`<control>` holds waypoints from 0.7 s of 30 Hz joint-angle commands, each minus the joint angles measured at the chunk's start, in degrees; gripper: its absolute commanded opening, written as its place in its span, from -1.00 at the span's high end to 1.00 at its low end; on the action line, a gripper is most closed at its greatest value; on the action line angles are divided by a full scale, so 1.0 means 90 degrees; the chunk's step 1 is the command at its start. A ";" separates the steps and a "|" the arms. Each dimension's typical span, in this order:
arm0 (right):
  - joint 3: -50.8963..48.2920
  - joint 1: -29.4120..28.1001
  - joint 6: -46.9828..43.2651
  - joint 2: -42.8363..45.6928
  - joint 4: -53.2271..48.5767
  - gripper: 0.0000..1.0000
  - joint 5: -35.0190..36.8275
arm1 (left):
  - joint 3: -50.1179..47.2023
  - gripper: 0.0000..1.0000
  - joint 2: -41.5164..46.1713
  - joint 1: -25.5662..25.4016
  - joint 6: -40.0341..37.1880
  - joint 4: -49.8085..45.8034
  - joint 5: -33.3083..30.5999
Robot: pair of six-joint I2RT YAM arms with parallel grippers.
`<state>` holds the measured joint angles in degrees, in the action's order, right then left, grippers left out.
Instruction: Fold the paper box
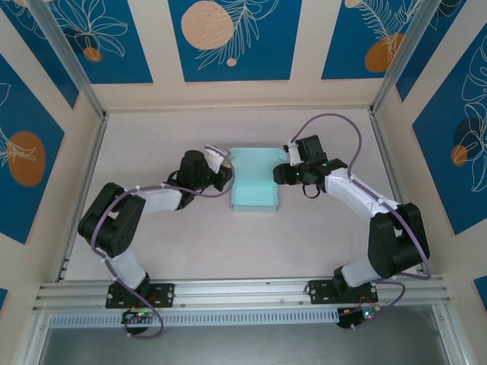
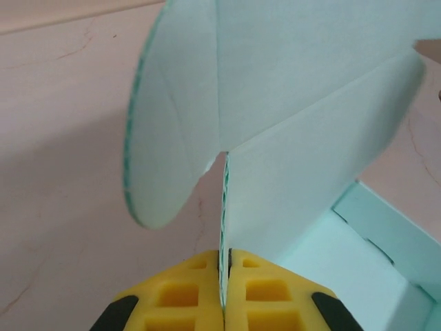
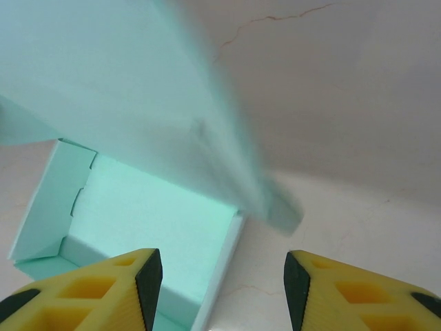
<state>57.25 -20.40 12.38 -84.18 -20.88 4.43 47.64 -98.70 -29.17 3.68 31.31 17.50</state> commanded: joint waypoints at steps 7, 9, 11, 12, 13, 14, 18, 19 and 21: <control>-0.0225 0.0073 -0.0083 0.0078 0.0738 0.06 -0.0385 | -0.0059 0.98 -0.0069 -0.0069 -0.0291 0.0422 -0.0079; -0.0269 0.0277 -0.0189 0.0179 0.0804 0.06 -0.0501 | -0.0059 0.98 -0.0046 -0.0067 -0.0353 0.0365 -0.0089; -0.0453 0.0503 -0.0389 0.0344 0.1129 0.01 -0.0772 | -0.0054 0.98 -0.0028 -0.0070 -0.0416 0.0311 -0.0103; -0.0605 0.0614 -0.0527 0.0442 0.1410 -0.06 -0.0923 | -0.0042 0.98 -0.0028 -0.0069 -0.0445 0.0282 -0.0108; -0.0722 0.0699 -0.0661 0.0501 0.1648 -0.14 -0.1065 | -0.0031 0.98 -0.0021 -0.0069 -0.0463 0.0256 -0.0113; -0.0853 0.0799 -0.0805 0.0537 0.1929 -0.22 -0.1252 | -0.0022 0.98 -0.0023 -0.0064 -0.0473 0.0243 -0.0117; -0.0966 0.1231 -0.1123 0.0336 0.2590 -0.65 -0.2073 | 0.0038 0.98 -0.0065 -0.0069 -0.0505 0.0184 -0.0108; -0.0917 0.1316 -0.1180 0.0236 0.2635 -0.66 -0.2254 | 0.0056 0.98 -0.0071 -0.0065 -0.0507 0.0170 -0.0101; -0.0788 0.1450 -0.1304 -0.0004 0.2737 -0.67 -0.2642 | 0.0102 0.98 -0.0095 -0.0062 -0.0526 0.0132 -0.0089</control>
<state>49.06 -8.86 4.54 -81.82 -2.02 -10.66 47.64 -98.72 -29.39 0.86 32.97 16.88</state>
